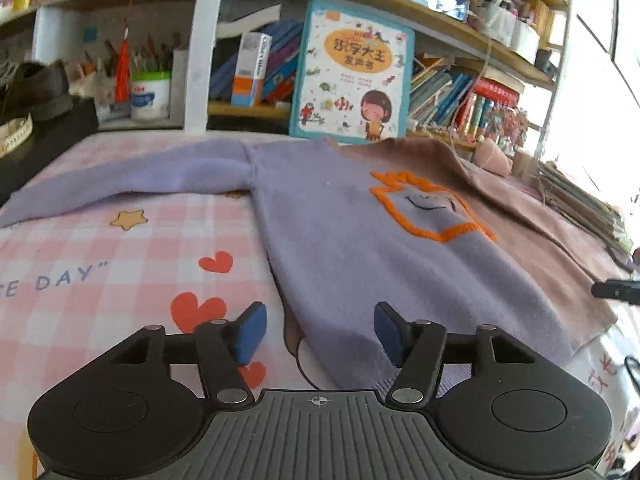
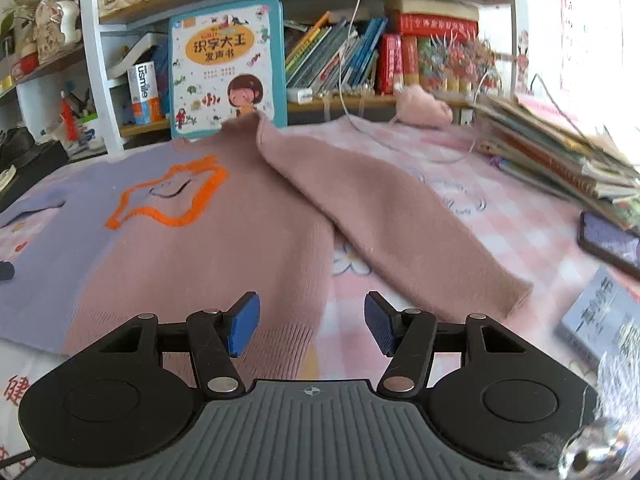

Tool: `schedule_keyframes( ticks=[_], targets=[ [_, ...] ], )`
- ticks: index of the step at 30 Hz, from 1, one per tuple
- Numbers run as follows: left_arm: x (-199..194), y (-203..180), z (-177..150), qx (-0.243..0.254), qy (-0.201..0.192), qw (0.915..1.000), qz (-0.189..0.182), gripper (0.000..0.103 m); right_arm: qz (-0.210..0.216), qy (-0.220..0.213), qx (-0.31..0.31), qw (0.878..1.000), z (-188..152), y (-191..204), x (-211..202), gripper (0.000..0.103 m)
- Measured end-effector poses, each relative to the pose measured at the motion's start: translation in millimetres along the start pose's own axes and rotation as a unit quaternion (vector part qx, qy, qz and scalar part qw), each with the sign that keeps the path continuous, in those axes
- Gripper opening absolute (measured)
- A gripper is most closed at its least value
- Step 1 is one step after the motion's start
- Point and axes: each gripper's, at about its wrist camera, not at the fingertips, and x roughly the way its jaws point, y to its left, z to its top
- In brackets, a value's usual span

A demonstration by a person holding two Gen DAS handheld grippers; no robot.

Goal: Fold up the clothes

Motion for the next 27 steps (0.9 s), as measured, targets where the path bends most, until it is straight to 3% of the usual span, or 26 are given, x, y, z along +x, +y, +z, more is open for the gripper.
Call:
schedule_keyframes(
  ticks=[3,5,6,7,9,18,23,25,27],
  targets=[
    [0.7,-5.2,-2.1,0.003,-0.005,1.0000,-0.001,0.059,-0.001,0.006,-0.002,1.000,0.3,4.0,4.9,0.051],
    [0.3,-4.4,-2.6,-0.004,-0.007,0.9998,-0.016,0.043,0.008,0.007,-0.010,1.000,-1.2,9.2,7.9,0.039],
    [0.6,-4.8,-3.5,-0.002,-0.008,0.9998,-0.016,0.026,0.012,0.007,-0.015,1.000,-2.0,11.8,9.4,0.029],
    [0.9,-5.2,-4.6,0.000,-0.008,0.9998,-0.017,0.016,0.016,0.007,-0.018,1.000,-2.6,13.5,10.0,0.023],
    [0.1,-2.0,-5.7,-0.011,-0.006,0.9992,-0.038,0.008,0.025,0.006,-0.021,0.999,-3.1,14.8,9.9,0.015],
    [-21.1,-0.1,-12.5,0.001,-0.003,0.9994,-0.033,0.008,0.038,0.009,-0.034,0.999,-8.3,18.1,1.2,0.012],
    [-27.3,1.0,-7.1,0.007,-0.012,0.9998,-0.015,0.016,0.025,0.008,-0.049,0.998,-7.8,23.2,0.7,0.015],
    [-36.0,1.5,-1.4,0.011,-0.037,0.9992,0.005,0.017,0.016,0.001,-0.061,0.998,-5.8,24.7,-1.3,0.033],
    [-45.9,0.0,5.6,0.019,-0.065,0.9976,0.011,0.017,0.010,-0.014,-0.068,0.997,-2.4,21.0,-4.0,0.037]
  ],
)
